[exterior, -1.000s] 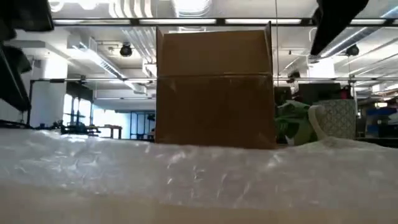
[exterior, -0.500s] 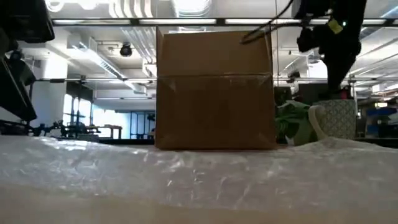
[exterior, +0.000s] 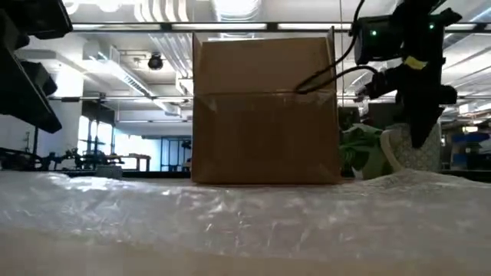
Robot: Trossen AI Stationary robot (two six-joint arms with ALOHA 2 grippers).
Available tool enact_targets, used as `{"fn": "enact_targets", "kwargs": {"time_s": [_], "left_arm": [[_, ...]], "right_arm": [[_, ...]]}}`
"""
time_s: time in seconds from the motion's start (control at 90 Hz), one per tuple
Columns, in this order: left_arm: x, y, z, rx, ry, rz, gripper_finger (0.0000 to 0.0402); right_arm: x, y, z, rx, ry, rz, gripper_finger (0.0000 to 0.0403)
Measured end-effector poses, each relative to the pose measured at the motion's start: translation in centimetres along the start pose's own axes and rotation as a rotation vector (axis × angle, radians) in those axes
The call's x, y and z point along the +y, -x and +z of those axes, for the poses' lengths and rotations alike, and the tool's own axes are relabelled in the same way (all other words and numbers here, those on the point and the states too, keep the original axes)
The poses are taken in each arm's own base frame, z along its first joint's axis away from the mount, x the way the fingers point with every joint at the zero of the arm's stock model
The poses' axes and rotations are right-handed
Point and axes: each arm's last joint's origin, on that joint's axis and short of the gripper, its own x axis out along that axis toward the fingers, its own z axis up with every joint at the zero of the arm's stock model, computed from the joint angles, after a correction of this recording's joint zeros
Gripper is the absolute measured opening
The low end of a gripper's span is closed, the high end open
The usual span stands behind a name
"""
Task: Wrap mug
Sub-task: Wrap the white mug with the transparent bubble wrap
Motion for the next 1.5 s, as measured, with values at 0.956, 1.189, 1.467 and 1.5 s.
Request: {"fn": "enact_targets", "kwargs": {"time_s": [0.956,1.189,1.467,1.5], "left_arm": [[0.0,0.3,0.3,-0.004,0.010,-0.016,0.0066],[-0.1,0.3,0.3,-0.009,0.021,-0.028,0.0064],[-0.2,0.3,0.4,-0.015,0.011,-0.038,0.0067],[-0.2,0.3,0.4,-0.015,0.009,-0.038,0.0068]], "right_arm": [[27.0,5.3,6.8,-0.292,0.719,0.317,0.0001],[29.1,4.3,9.6,-0.178,0.738,0.342,0.0002],[30.4,2.8,10.5,-0.132,0.750,0.339,0.0072],[30.4,3.1,10.6,-0.141,0.747,0.339,0.0086]]}}
